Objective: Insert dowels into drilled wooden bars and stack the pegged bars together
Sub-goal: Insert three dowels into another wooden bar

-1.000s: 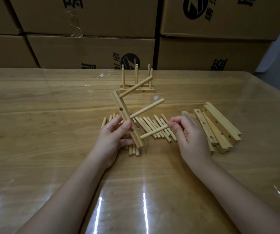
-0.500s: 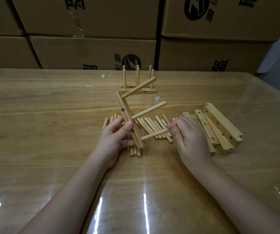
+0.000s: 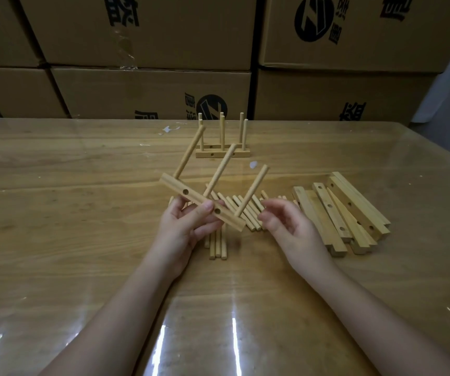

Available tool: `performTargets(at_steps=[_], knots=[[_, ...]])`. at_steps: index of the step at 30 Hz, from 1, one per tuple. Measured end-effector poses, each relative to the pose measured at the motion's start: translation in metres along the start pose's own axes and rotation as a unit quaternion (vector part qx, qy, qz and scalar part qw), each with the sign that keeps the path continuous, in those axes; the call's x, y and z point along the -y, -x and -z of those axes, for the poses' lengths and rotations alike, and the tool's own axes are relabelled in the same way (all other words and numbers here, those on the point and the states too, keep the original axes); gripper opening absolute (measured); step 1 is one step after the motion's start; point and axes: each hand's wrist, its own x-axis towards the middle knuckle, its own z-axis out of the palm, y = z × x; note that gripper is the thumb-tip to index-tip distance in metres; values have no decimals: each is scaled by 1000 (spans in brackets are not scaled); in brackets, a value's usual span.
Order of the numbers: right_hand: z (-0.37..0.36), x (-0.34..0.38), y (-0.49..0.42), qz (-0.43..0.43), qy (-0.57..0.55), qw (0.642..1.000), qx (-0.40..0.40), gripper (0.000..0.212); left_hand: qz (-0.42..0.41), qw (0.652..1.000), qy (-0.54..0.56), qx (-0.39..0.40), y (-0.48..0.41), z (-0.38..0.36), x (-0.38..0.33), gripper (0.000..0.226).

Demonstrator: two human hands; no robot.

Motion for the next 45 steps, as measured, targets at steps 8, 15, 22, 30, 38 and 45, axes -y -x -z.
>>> performTargets(at_steps=[8, 15, 22, 30, 38, 45], knots=[[-7, 2, 3, -17, -35, 999, 4, 19, -8, 1000, -8, -14, 0, -2, 2, 42], [-12, 0, 1, -40, -73, 996, -13, 20, -11, 999, -35, -4, 1, -4, 4, 44], [-5, 0, -3, -58, -133, 989, -33, 16, -8, 997, -62, -34, -1, -2, 6, 46], [13, -3, -14, -81, -167, 979, -83, 10, -20, 998, -7, -60, -5, 5, 5, 17], [21, -6, -16, -78, -147, 984, -69, 14, -19, 998, -24, -58, -5, 6, 5, 18], [22, -8, -16, -76, -159, 981, -74, 15, -18, 998, -39, -53, -5, 3, 4, 20]])
